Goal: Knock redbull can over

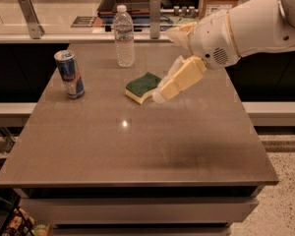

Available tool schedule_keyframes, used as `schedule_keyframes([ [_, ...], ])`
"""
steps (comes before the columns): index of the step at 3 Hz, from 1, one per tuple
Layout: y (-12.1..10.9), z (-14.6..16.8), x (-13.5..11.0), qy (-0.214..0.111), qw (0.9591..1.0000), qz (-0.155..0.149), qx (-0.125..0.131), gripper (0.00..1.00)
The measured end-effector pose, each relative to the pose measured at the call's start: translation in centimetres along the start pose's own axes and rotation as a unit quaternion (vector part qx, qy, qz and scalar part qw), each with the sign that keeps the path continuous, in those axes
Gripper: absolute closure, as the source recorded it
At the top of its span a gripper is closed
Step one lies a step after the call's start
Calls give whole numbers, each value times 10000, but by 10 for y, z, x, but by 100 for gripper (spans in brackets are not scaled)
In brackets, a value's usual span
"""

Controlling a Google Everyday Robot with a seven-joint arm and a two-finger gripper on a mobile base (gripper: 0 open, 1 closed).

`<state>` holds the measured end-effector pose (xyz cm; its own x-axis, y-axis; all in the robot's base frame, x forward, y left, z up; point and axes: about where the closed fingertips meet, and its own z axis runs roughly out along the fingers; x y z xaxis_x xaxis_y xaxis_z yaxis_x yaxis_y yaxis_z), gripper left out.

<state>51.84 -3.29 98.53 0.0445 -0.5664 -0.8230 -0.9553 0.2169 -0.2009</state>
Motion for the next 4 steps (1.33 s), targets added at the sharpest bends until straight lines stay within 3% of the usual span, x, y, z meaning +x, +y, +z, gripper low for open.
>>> schedule_keyframes([
  [2, -16, 37, -4, -12, 9996, 16, -281, 0],
  [3, -13, 75, -6, -202, 9986, 42, -479, 0],
  [4, -4, 111, -7, -551, 9972, 138, -489, 0],
])
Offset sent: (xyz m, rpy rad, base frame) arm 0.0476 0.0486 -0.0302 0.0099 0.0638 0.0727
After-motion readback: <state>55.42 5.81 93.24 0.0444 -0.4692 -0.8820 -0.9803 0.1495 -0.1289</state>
